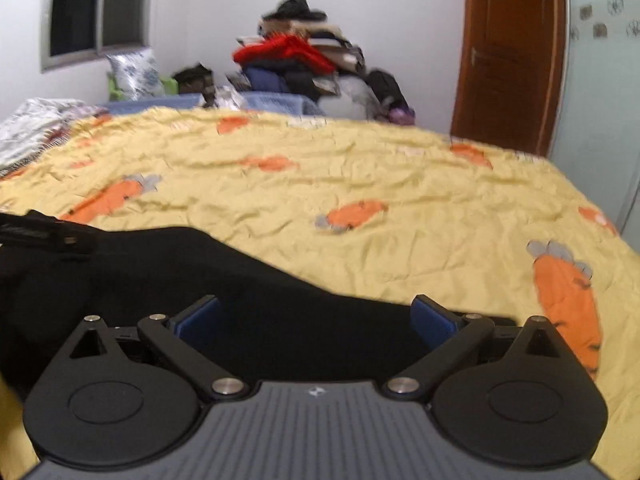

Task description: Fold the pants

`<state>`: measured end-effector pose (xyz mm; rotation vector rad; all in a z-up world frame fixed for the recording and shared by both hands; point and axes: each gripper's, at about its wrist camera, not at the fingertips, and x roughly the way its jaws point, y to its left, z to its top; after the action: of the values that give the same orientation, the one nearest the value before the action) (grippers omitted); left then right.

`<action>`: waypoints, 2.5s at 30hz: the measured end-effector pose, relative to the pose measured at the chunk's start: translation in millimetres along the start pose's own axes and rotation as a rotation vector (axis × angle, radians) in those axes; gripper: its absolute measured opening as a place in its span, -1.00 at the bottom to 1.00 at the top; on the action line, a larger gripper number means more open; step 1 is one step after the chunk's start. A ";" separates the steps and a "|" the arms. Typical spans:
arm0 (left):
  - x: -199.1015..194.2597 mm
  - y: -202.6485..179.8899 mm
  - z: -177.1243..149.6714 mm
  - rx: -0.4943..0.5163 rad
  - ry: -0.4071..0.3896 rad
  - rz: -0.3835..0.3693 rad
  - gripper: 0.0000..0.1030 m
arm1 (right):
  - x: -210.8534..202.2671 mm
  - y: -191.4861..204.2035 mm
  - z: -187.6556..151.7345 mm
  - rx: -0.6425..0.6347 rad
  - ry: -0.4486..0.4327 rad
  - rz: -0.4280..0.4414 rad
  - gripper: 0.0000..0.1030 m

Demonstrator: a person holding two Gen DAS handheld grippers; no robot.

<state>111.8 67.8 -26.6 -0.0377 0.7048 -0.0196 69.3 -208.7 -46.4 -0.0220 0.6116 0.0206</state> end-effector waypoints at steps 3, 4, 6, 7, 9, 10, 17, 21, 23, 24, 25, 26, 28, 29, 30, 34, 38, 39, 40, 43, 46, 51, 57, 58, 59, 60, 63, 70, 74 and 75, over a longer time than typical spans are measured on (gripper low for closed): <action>5.8 21.1 -11.0 0.044 0.028 0.057 0.87 | 11.9 11.7 -13.2 -0.039 0.084 -0.032 0.99; 3.1 24.3 -14.9 0.070 0.016 0.054 0.90 | 9.2 14.5 -18.5 -0.065 0.064 -0.038 1.00; -3.4 24.7 -17.5 0.098 -0.001 0.068 0.91 | 0.3 17.0 -24.4 -0.116 0.039 -0.027 1.00; -6.9 22.0 -16.7 0.095 -0.006 0.075 0.90 | -2.7 16.1 -24.0 -0.123 0.044 -0.021 1.00; -12.5 17.0 -10.9 0.073 -0.024 0.049 0.90 | -8.4 12.9 -22.0 -0.121 0.036 -0.036 1.00; -14.6 11.2 -6.6 0.067 -0.035 0.022 0.90 | -10.2 12.2 -19.6 -0.125 0.034 -0.061 1.00; -14.0 -75.7 11.9 0.189 -0.038 -0.206 0.90 | -10.6 -11.5 -14.0 -0.185 0.005 -0.263 1.00; -8.4 -125.3 3.5 0.294 -0.056 -0.260 0.92 | -8.5 -38.0 -13.5 -0.098 0.033 -0.256 1.00; 3.5 -145.8 -2.9 0.352 -0.044 -0.246 0.92 | -1.8 -47.8 -14.9 -0.063 0.058 -0.226 1.00; 12.8 -155.8 -6.3 0.377 -0.020 -0.233 0.92 | 3.7 -51.4 -15.8 -0.049 0.070 -0.219 1.00; 23.2 -161.0 -9.5 0.385 0.016 -0.220 0.93 | 8.0 -55.3 -17.1 -0.030 0.081 -0.212 1.00; 30.8 -161.9 -10.0 0.372 0.043 -0.223 0.94 | 9.4 -58.6 -17.5 -0.005 0.084 -0.204 1.00; 33.7 -155.3 -5.3 0.312 0.065 -0.245 0.91 | 5.5 -60.5 -14.8 0.015 0.084 -0.202 1.00; 30.3 -150.1 -2.4 0.289 0.063 -0.256 0.91 | 0.4 -58.7 -14.4 0.011 0.060 -0.207 1.00; 24.5 -144.7 0.1 0.281 0.046 -0.256 0.92 | -6.2 -56.2 -14.1 0.000 0.026 -0.207 1.00; 6.4 -130.8 3.3 0.346 -0.047 -0.147 0.96 | -13.8 -42.2 -12.7 -0.049 0.004 -0.152 1.00; 22.6 -113.9 -4.6 0.374 0.021 -0.076 1.00 | 5.3 -35.4 -20.6 -0.049 0.088 -0.144 1.00; 27.4 -108.9 -6.0 0.356 0.047 -0.087 1.00 | 4.5 -36.9 -21.1 -0.028 0.081 -0.139 1.00; 27.8 -102.3 -5.3 0.318 0.057 -0.106 1.00 | 3.2 -37.6 -19.5 -0.017 0.085 -0.138 1.00; 18.1 -88.4 2.6 0.253 0.046 -0.122 0.99 | -9.0 -34.6 -14.2 -0.019 0.043 -0.144 1.00; 1.7 -70.8 6.4 0.237 -0.003 -0.082 1.00 | -20.2 -26.5 -11.5 -0.042 -0.014 -0.090 1.00; -11.9 -26.5 -3.4 0.247 -0.006 0.038 1.00 | 1.1 -15.9 -22.6 -0.076 0.085 -0.054 1.00; 5.1 16.5 -13.0 0.131 0.069 0.035 1.00 | -1.3 -18.2 -21.1 -0.059 0.096 -0.041 1.00; 1.7 16.4 -10.2 0.140 0.077 0.034 0.99 | -3.8 -15.3 -19.2 -0.080 0.096 -0.048 1.00; -1.7 15.7 -7.7 0.160 0.076 0.037 0.99 | -9.2 -12.6 -18.6 -0.092 0.071 -0.066 1.00; -5.7 15.0 -7.0 0.180 0.058 0.046 0.99 | -16.5 -10.3 -19.1 -0.101 0.023 -0.084 1.00; -6.8 15.9 -13.9 0.241 0.011 0.113 1.00 | -22.0 -5.2 -16.8 -0.132 -0.030 -0.062 1.00; -1.9 21.0 -18.2 0.243 0.019 0.110 1.00 | -6.8 0.8 -14.1 -0.130 0.060 -0.032 1.00; -1.8 34.1 -13.9 0.200 0.036 0.083 1.00 | -33.1 25.3 -0.8 -0.196 -0.131 -0.009 1.00; -0.2 39.5 -13.6 0.180 0.044 0.081 1.00 | -34.3 33.6 2.0 -0.216 -0.148 0.013 1.00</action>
<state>103.1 106.9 -38.4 0.1645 0.7460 -0.0062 41.6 -175.5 -25.5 -0.2238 0.4596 0.1000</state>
